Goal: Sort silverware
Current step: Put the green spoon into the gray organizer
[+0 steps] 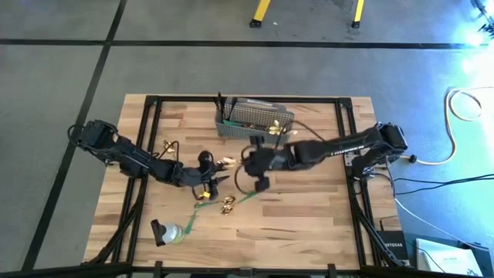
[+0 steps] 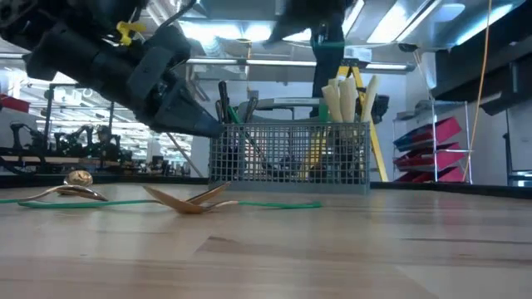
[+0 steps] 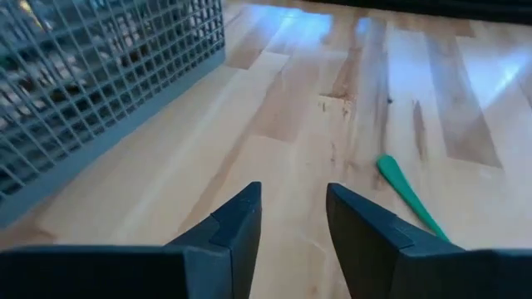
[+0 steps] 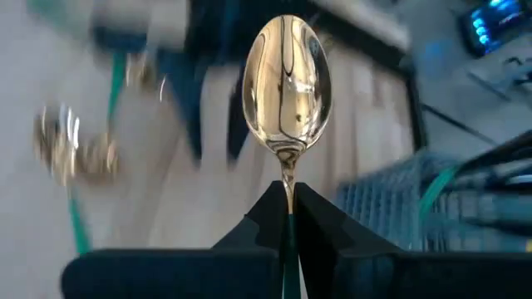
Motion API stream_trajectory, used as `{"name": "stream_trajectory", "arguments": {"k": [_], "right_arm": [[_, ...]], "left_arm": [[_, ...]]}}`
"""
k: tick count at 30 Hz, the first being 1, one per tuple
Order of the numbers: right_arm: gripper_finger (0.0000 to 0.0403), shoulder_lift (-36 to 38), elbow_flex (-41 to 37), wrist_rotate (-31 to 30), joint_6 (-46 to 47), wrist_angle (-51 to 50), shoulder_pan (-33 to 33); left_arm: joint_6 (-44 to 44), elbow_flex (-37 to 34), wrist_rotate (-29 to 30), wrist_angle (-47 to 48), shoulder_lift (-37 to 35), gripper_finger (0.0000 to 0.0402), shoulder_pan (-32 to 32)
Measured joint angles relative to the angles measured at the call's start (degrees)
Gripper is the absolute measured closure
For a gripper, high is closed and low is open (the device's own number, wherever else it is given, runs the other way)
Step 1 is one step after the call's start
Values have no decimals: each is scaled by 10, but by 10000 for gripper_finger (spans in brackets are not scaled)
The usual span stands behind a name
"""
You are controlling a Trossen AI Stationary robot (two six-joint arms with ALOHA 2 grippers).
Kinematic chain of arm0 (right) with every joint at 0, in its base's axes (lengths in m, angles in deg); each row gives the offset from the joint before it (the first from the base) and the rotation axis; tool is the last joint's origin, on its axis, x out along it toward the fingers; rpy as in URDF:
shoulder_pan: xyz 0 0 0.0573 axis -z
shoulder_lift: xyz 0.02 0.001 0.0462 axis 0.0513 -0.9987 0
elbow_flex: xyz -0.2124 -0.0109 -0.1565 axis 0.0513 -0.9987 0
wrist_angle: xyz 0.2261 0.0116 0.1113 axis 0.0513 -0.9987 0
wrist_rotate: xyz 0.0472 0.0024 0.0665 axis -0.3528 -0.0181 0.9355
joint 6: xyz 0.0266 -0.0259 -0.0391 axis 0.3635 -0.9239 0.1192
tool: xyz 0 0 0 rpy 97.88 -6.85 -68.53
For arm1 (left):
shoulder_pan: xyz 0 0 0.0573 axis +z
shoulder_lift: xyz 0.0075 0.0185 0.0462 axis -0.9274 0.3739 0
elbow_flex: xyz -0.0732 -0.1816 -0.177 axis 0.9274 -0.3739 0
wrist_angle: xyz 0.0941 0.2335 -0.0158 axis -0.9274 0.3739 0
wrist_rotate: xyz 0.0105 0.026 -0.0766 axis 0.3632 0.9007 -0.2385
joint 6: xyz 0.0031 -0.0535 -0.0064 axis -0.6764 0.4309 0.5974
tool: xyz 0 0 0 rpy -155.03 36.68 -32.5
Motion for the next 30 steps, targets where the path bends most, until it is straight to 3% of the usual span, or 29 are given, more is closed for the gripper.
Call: {"name": "stream_trajectory", "arguments": {"k": [6,12,14,18,21,24,26,30], "right_arm": [[402,11,-31,211,102,144,74],[402,30,-98,221,184,285,107],[402,42,-126,208,219,348,110],[402,52,-187,113,294,498,109],[402,44,-234,62,358,615,109],[402,29,-274,6,363,734,102],[402,17,-283,-21,334,762,99],[402,-4,-283,-73,261,786,85]], "left_arm": [[-53,11,67,-28,0,279,4],[-76,11,80,-40,0,279,4],[-77,11,87,-46,0,279,4],[-77,11,140,-52,0,279,5],[-90,11,188,-87,0,279,10],[-100,11,197,-149,0,279,18],[-107,15,174,-166,0,279,25],[-28,35,51,-166,0,279,50]]}}
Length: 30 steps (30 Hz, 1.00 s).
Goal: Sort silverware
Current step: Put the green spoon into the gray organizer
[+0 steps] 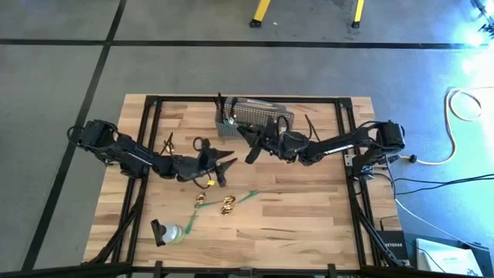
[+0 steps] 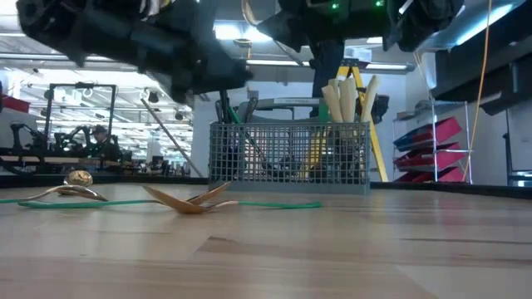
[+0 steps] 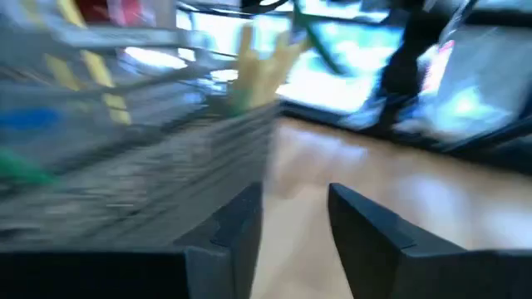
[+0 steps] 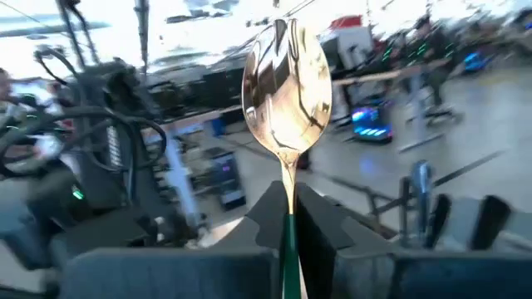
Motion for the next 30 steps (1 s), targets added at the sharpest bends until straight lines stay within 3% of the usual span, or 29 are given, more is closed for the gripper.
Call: {"name": "stream_trajectory", "arguments": {"k": [7,13,20,30], "right_arm": [[402,-11,0,-72,-95,21,-23],[402,-11,0,-85,-105,37,-30],[402,-11,1,-85,-105,39,-29],[402,-11,-4,-84,-93,28,-29]], "left_arm": [[110,25,-104,0,0,258,33],[127,37,-104,1,3,204,42],[138,96,-114,3,74,139,64],[137,117,-120,-19,94,126,70]]}}
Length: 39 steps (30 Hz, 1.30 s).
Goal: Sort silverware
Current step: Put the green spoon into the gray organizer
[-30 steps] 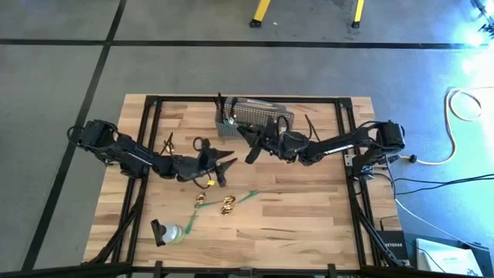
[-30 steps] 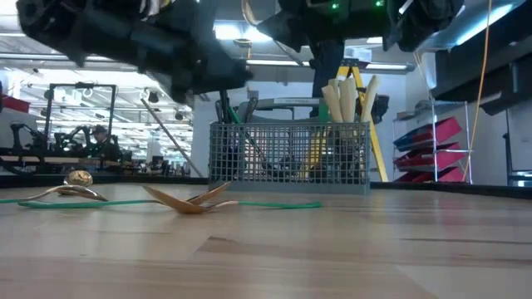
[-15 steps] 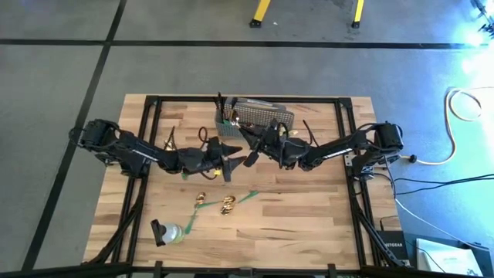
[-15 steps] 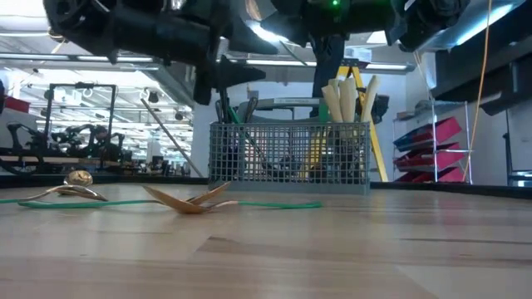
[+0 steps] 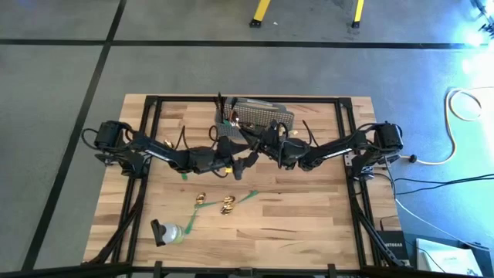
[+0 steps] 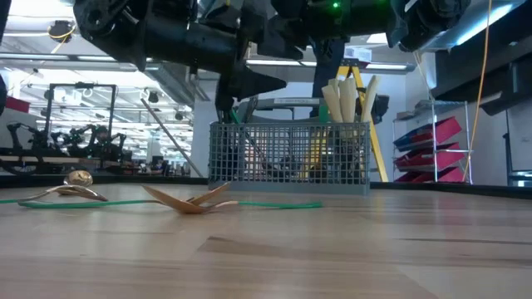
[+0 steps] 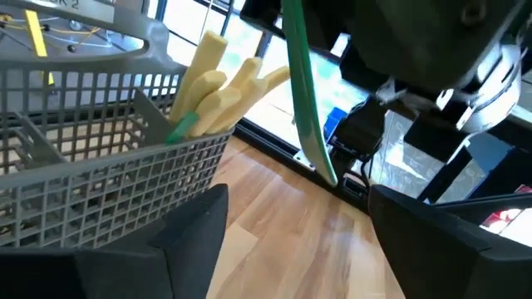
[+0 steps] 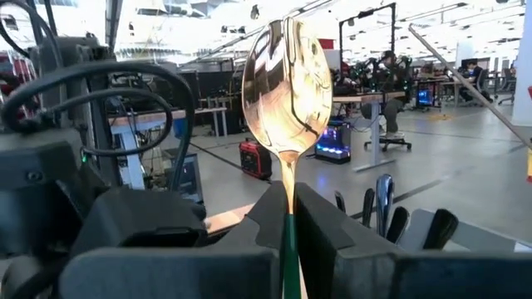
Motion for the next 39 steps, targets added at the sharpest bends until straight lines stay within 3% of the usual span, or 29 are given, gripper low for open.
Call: {"name": "stream_trajectory", "arguments": {"k": [8,21,29,36,39], "right_arm": [[402,0,0,25,5,-17,0],[402,0,0,76,27,-19,5],[402,0,0,76,32,-24,5],[402,0,0,76,33,-24,5],[402,0,0,76,32,-25,4]], "left_arm": [[13,0,-66,-20,0,126,31],[7,0,-81,-34,0,142,37],[10,0,-88,-34,0,237,40],[-6,0,-80,-40,0,382,39],[-8,0,-79,-38,0,397,39]]}}
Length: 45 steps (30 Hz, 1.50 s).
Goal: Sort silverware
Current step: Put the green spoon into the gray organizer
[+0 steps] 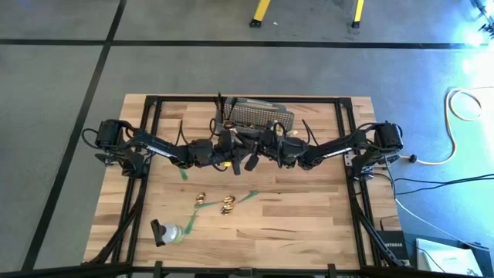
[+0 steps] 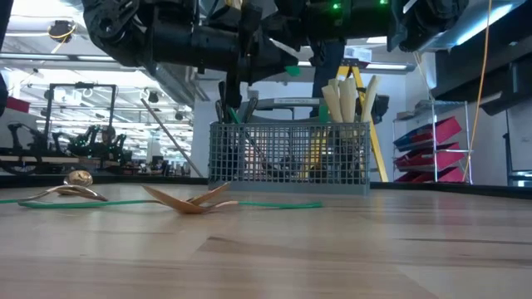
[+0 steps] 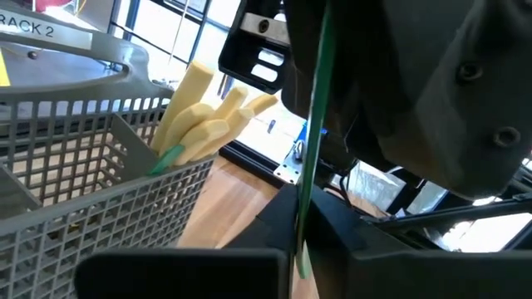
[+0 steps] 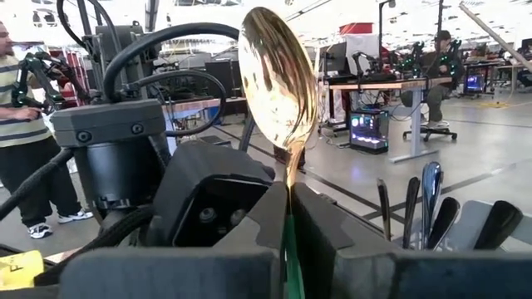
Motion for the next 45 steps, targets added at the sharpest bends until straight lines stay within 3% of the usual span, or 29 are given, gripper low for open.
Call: {"name": "stream_trajectory", "arguments": {"k": [7,13,20,24,29,31,33,37,42,45], "right_arm": [[389,1,0,-9,7,-4,-12],[296,18,0,-32,-22,-9,-36],[191,65,0,-135,-75,-93,-58],[166,107,0,-200,-78,-196,-79],[169,159,0,-303,-79,-308,-119],[174,175,0,-298,-94,-337,-131],[177,184,0,-253,-122,-359,-141],[180,187,7,-177,-271,-396,-143],[181,173,24,-171,-589,-398,-125],[181,171,44,-179,-719,-395,-95]], "left_arm": [[-6,0,-2,2,0,401,0],[0,0,-2,9,0,401,1],[-8,0,-3,47,-20,401,1],[-9,0,-25,136,-67,401,18],[-7,0,-48,308,-155,402,53],[-7,17,-84,400,-185,402,78],[-7,48,-122,500,-203,402,104],[-33,129,-166,673,-206,402,139],[-70,226,-184,807,-193,402,166],[-77,275,-190,868,-179,401,185]]}}
